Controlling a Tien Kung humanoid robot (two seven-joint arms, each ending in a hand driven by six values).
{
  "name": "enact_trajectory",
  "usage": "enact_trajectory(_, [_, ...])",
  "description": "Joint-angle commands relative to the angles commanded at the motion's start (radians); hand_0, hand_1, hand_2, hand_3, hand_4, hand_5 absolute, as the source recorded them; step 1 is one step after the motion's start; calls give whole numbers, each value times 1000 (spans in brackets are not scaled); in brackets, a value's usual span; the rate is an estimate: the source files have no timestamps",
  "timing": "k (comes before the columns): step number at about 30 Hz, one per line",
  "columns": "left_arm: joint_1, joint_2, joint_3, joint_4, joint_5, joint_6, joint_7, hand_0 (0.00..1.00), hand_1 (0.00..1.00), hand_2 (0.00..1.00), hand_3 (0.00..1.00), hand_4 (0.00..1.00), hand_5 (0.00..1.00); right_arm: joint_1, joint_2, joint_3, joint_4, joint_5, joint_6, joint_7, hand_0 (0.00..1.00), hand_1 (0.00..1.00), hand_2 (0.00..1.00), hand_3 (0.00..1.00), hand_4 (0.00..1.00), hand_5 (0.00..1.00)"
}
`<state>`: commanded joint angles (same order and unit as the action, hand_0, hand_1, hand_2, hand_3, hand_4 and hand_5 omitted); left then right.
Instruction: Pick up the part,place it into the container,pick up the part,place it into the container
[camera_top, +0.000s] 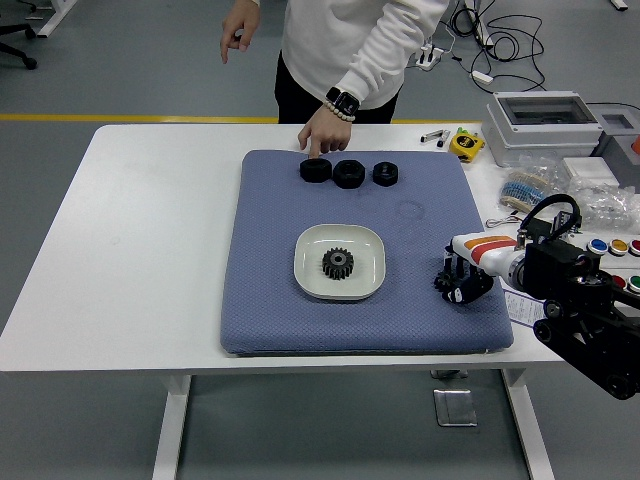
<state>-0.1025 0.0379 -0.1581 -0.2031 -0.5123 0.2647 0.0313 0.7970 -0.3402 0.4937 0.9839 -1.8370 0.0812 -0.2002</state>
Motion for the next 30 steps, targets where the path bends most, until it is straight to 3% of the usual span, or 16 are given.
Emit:
enact_trajectory(11, [0, -1, -12, 1, 22, 3, 4, 603, 635, 785, 695, 692, 617, -5, 4, 5, 0, 0, 2, 0, 131, 250, 349, 476, 675, 182])
enact_trajectory(12, [1, -1, -14, 1, 24, 3, 5, 602, 635, 784, 694, 692, 619, -5, 5, 5, -1, 4, 2, 0, 100, 205, 323, 459, 658, 195])
enact_trajectory(17, [3, -1, -22, 1, 39, 5, 8, 602, 635, 784, 694, 692, 619, -7, 6, 6, -7, 15, 11, -1, 100, 205, 323, 459, 658, 195])
enact_trajectory(18, [4, -1, -24, 1, 41, 5, 8, 601, 632, 781, 692, 691, 619, -8, 6, 6, -7, 14, 10, -1, 37, 118, 245, 448, 612, 216])
enact_trajectory(30, [8, 0, -38, 2, 71, 7, 13, 599, 632, 781, 691, 690, 621, -18, 3, 18, 7, 19, -16, 14, 5, 72, 217, 439, 568, 235])
